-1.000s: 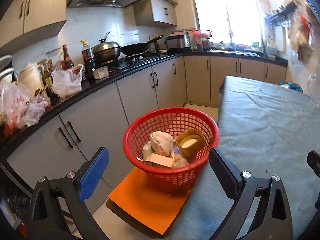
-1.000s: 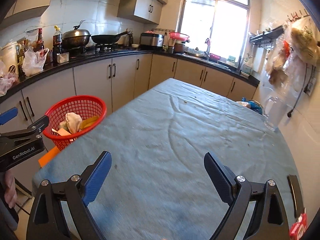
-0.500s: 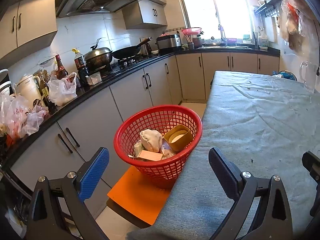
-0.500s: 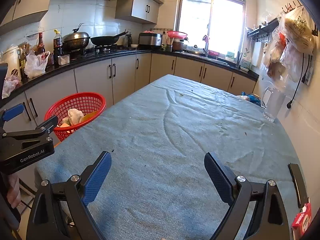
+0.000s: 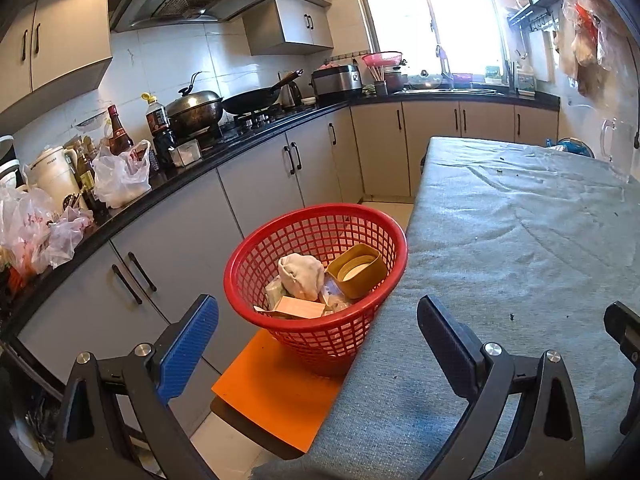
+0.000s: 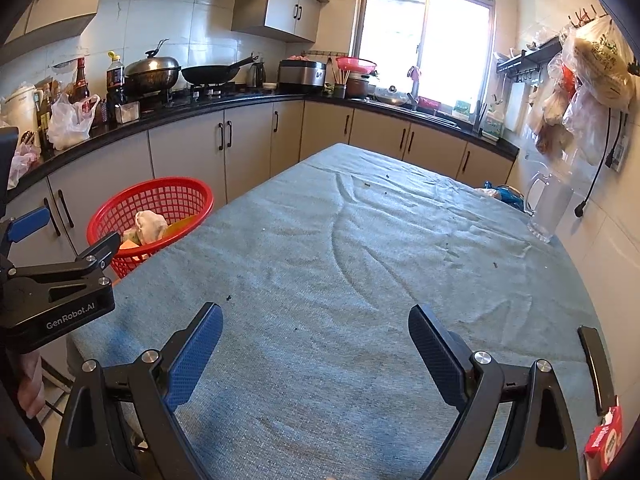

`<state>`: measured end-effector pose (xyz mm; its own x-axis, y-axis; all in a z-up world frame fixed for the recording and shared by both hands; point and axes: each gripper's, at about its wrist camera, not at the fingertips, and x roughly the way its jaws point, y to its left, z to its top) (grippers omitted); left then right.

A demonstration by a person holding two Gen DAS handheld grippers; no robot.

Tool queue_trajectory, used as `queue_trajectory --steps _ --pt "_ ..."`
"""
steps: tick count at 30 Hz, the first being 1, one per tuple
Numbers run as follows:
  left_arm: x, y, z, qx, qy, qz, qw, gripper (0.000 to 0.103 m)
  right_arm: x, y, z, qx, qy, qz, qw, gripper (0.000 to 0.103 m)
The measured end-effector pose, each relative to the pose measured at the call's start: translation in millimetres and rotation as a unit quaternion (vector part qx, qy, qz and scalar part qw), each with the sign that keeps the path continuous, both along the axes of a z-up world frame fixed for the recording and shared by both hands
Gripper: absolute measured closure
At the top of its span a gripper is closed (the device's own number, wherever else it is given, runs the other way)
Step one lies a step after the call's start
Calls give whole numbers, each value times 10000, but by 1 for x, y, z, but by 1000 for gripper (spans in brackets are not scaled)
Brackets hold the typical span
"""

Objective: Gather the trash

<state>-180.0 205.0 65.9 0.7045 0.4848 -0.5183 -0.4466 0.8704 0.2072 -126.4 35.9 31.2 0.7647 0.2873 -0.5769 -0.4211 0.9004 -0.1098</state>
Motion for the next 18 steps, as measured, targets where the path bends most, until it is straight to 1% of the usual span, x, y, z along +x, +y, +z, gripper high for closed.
queue_trajectory --steps 18 --pt "2 9 -7 -137 7 27 9999 4 1 11 -4 -132 88 -12 9999 7"
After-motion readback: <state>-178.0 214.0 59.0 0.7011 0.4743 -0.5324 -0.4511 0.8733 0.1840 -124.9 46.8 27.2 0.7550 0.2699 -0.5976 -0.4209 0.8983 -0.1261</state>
